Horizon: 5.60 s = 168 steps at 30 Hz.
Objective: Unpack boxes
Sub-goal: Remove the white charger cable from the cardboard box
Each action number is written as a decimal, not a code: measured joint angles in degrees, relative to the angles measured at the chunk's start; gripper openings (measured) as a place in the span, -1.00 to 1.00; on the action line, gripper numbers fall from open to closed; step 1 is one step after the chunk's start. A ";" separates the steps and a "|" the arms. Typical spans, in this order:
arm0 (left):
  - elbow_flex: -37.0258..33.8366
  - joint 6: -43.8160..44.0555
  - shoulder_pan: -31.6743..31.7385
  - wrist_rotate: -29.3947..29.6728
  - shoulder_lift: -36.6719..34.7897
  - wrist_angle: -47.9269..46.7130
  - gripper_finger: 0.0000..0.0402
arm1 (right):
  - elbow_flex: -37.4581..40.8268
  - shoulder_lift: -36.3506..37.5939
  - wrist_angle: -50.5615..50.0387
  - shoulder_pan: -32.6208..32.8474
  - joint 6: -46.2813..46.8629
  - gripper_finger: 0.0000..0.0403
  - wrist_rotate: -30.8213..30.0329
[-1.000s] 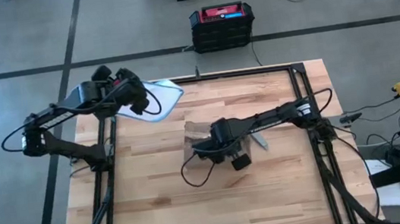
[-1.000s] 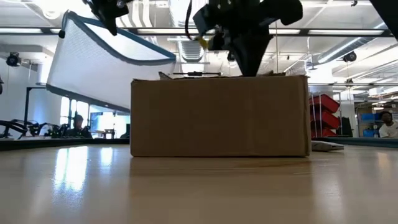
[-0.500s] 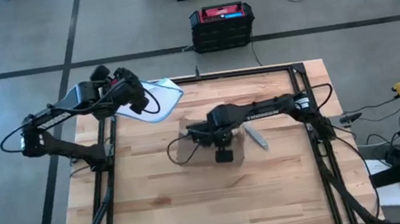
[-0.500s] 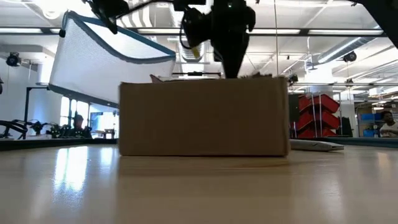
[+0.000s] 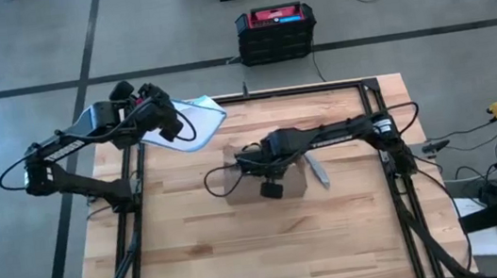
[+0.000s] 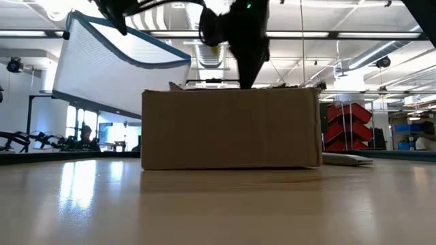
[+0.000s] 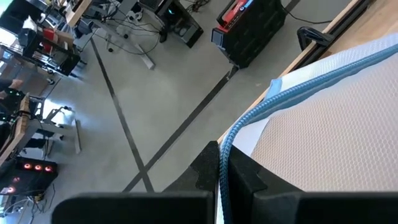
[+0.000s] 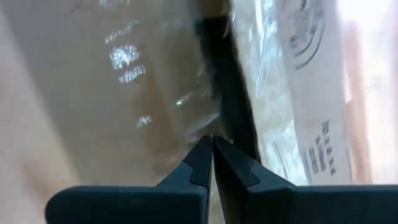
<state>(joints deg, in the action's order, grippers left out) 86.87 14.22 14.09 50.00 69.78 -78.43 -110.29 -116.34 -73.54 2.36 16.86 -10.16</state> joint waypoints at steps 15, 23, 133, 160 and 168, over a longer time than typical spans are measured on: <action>0.00 -0.61 0.02 0.02 -2.73 0.00 -1.00 | 4.28 -0.04 12.35 0.02 -5.09 -1.00 -33.78; 0.00 -0.28 0.00 0.00 -4.45 0.00 -1.00 | 4.79 -0.04 24.21 -4.29 -12.46 -1.00 -24.43; -30.80 1.97 -0.09 -20.61 -1.51 25.92 -1.00 | 10.17 9.36 15.32 -4.08 -27.23 -1.00 -2.09; -30.80 2.62 -0.09 -20.98 -1.51 25.39 -1.00 | 10.19 10.89 10.30 -2.48 -46.47 -0.64 -19.93; -30.80 2.60 -0.11 -21.01 -1.53 25.33 -1.00 | 10.19 10.89 10.29 -1.96 -46.87 -0.16 -21.45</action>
<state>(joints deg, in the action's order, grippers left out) 56.07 16.82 13.98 28.99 68.25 -53.10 -100.09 -105.45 -63.25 0.40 -30.01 -31.61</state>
